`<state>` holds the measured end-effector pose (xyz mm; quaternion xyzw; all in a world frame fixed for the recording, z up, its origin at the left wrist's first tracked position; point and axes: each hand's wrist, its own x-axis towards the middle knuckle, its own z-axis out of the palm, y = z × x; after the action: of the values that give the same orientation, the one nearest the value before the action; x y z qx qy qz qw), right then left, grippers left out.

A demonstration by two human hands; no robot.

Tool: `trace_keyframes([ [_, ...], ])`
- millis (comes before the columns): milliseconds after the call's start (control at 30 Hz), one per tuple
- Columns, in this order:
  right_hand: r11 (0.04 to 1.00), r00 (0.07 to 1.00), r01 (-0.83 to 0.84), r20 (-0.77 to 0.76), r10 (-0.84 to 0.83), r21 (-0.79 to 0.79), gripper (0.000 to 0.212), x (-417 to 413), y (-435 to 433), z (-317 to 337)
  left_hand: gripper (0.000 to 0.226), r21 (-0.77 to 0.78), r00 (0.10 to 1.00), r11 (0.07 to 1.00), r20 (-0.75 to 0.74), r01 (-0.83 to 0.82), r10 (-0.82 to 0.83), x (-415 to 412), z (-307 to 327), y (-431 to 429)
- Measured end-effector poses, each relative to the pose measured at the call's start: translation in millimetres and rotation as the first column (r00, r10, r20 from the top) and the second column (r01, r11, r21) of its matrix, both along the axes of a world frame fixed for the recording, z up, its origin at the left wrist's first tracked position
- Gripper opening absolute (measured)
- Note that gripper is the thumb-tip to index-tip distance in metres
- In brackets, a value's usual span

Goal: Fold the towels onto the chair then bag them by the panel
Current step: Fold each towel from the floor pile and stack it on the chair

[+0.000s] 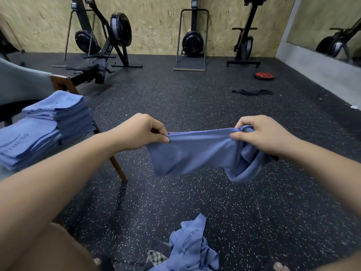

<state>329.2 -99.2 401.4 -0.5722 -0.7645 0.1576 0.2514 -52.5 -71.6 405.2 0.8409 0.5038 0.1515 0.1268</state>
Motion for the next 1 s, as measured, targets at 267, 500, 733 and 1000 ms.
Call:
trace_keyframes([
  [267, 0.999, 0.999, 0.037, -0.033, -0.037, 0.002, 0.016, 4.1, 1.2, 3.2, 0.014, 0.029, 0.998, 0.998, 0.004, -0.059, 0.058, -9.9, 5.4, 0.0],
  [500, 0.998, 0.997, 0.058, -0.047, -0.058, 0.003, 0.016, 11.2, 1.2, 4.6, 0.013, -0.009, 0.993, 0.998, 0.098, -0.065, 0.066, -13.2, 5.4, -0.5],
  [733, 0.996, 0.992, 0.091, -0.084, -0.093, -0.017, 0.015, 13.3, 1.0, 3.2, 0.010, -0.187, 0.909, 0.982, 0.404, -0.033, 0.107, -14.5, 10.0, -6.7],
  [1000, 0.988, 0.978, 0.128, -0.153, -0.140, -0.087, 0.011, -0.8, -3.8, -6.6, 0.014, -0.175, 0.871, 0.984, 0.476, -0.039, 0.119, 5.4, 8.8, -13.6],
])
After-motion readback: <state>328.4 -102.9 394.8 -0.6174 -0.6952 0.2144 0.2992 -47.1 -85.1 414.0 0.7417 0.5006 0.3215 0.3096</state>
